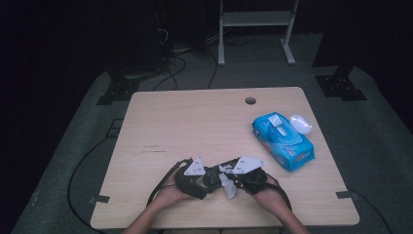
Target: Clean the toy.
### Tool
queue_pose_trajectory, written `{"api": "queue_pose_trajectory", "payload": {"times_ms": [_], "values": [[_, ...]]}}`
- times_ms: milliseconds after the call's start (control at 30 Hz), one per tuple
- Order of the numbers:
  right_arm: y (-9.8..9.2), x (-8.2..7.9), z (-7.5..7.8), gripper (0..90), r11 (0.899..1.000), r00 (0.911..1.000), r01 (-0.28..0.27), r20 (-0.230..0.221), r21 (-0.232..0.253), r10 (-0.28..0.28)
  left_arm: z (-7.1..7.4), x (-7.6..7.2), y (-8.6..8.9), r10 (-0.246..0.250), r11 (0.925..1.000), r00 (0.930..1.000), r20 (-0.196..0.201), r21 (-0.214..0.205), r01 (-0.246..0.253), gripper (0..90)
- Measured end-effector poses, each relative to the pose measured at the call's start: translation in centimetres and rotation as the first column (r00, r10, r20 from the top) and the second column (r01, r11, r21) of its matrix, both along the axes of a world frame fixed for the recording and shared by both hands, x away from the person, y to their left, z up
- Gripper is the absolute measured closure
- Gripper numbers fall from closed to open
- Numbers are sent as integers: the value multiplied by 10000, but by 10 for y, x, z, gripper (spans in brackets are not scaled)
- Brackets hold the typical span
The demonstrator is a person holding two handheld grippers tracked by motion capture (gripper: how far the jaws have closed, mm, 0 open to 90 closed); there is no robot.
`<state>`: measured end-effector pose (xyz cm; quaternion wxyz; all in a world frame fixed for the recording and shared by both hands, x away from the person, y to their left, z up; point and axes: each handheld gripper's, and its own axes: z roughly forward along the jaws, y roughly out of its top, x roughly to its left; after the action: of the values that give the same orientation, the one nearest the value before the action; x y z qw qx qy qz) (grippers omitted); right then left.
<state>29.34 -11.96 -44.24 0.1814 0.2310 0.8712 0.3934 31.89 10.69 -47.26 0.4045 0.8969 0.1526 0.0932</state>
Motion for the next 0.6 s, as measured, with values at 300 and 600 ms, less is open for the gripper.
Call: {"api": "queue_pose_trajectory", "payload": {"times_ms": [300,600], "values": [[-8,13,-10,637,9947,9913,88,-1319,1021,48,-1,2,0,6,10000,10000,-39,19,-6,242],[-6,10,-10,771,9961,9935,-57,-1124,883,156,-4,6,-2,200,9996,9987,-462,-194,-209,216]]}}
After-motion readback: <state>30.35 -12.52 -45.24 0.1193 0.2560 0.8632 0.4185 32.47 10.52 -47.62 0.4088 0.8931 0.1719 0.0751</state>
